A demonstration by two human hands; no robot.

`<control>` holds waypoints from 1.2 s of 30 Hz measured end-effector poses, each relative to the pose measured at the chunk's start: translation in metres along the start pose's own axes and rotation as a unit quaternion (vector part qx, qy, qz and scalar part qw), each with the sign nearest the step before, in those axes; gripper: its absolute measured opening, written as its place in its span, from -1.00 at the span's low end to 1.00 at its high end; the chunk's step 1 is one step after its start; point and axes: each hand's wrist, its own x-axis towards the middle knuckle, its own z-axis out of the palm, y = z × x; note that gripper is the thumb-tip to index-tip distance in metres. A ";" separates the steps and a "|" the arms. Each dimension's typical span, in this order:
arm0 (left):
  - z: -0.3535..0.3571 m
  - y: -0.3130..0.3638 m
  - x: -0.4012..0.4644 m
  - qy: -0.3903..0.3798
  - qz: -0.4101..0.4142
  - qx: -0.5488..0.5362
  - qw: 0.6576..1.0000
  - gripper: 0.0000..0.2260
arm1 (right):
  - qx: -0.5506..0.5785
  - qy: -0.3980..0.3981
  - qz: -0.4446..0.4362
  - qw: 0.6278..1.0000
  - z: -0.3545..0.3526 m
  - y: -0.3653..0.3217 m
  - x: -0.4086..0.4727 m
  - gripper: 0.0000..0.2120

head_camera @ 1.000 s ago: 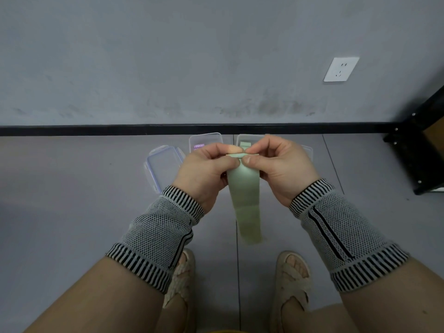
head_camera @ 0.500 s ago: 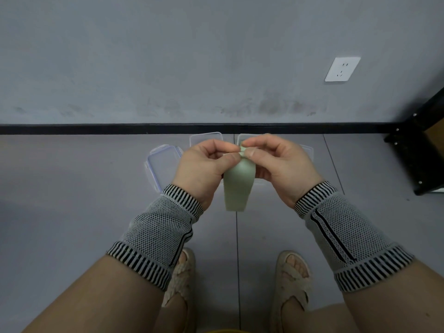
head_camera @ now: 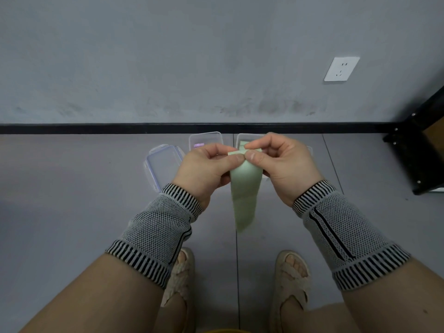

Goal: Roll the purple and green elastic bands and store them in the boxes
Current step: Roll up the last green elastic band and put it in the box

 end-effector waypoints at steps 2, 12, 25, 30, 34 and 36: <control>-0.001 0.001 0.000 -0.003 0.002 -0.020 1.000 -0.90 | 0.002 0.000 0.003 1.000 0.002 0.001 0.000 -0.79; 0.000 0.002 -0.001 0.016 0.046 -0.011 0.999 -0.88 | -0.005 0.010 0.000 1.000 0.005 0.003 0.001 -0.79; 0.001 0.000 0.000 0.021 0.068 -0.027 0.997 -0.83 | -0.024 0.028 0.026 0.999 0.001 0.003 0.002 -0.90; 0.001 -0.004 0.002 0.017 0.058 0.025 0.998 -0.84 | -0.026 0.053 0.010 0.998 -0.001 0.003 0.003 -0.87; 0.001 -0.003 0.002 0.008 0.050 0.039 0.998 -0.83 | -0.022 0.056 0.012 0.998 -0.003 0.004 0.003 -0.86; -0.001 0.000 0.001 -0.001 0.045 0.027 0.999 -0.83 | -0.016 0.052 0.012 0.998 -0.002 0.004 0.004 -0.82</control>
